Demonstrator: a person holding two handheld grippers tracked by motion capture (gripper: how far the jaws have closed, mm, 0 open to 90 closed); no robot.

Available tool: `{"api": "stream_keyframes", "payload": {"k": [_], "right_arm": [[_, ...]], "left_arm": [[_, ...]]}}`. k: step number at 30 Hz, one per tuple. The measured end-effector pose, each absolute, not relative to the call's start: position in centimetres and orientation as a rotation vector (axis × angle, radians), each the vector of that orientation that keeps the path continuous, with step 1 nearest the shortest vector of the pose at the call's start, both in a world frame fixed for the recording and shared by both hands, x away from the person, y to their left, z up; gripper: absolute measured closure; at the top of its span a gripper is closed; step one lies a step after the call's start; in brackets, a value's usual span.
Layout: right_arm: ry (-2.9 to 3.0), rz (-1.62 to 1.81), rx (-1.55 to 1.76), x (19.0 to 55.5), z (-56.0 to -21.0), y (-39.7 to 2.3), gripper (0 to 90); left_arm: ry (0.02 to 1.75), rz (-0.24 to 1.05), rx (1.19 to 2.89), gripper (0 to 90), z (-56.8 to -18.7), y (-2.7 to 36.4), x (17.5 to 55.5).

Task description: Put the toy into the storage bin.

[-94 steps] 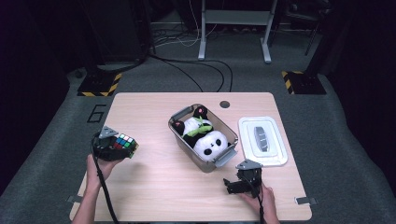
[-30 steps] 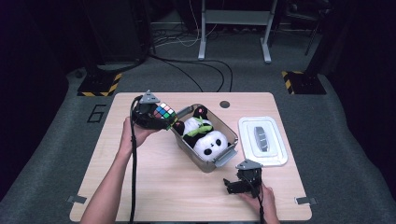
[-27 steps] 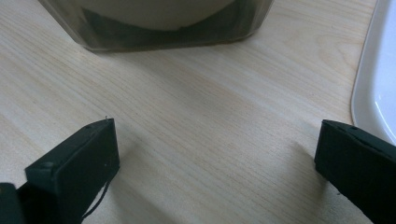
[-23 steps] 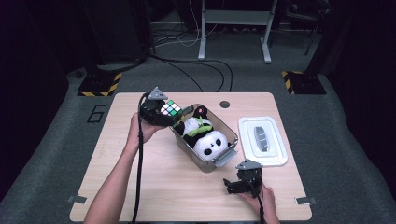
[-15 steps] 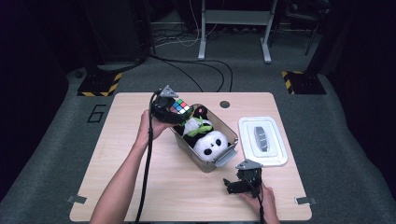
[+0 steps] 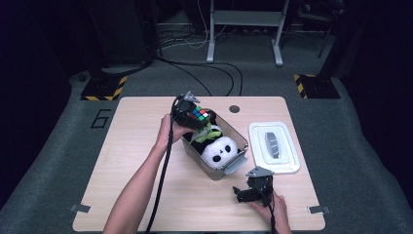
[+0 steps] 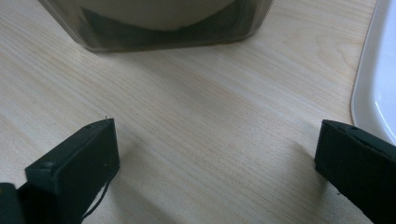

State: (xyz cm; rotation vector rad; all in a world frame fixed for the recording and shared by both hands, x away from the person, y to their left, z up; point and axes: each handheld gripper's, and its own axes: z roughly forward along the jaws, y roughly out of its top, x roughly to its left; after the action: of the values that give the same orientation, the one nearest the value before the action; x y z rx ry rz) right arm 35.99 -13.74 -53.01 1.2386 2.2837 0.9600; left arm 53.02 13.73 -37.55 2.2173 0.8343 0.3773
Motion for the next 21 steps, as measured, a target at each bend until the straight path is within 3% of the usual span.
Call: {"api": "stream_keyframes", "payload": {"k": [5, 8, 10, 16, 21], "right_arm": [[2.287, 0.963, 1.241, 36.0, -53.0, -13.7, 0.0], [2.287, 0.960, 1.242, 36.0, -53.0, -13.7, 0.0], [2.285, 0.962, 1.241, 36.0, -53.0, -13.7, 0.0], [2.285, 0.962, 1.242, 36.0, -53.0, -13.7, 0.0], [2.285, 0.962, 1.242, 36.0, -53.0, -13.7, 0.0]], "left_arm": [[0.830, 0.404, 2.257, 32.8, -38.3, 13.2, 53.1], [0.829, 0.432, 2.247, 22.8, -37.7, 13.2, 52.8], [0.823, 0.445, 2.243, 21.6, -37.4, 13.1, 52.5], [0.846, 0.472, 2.282, 30.3, -36.9, 13.1, 52.7], [0.845, 0.468, 2.307, 31.6, -37.2, 12.6, 52.8]]}}
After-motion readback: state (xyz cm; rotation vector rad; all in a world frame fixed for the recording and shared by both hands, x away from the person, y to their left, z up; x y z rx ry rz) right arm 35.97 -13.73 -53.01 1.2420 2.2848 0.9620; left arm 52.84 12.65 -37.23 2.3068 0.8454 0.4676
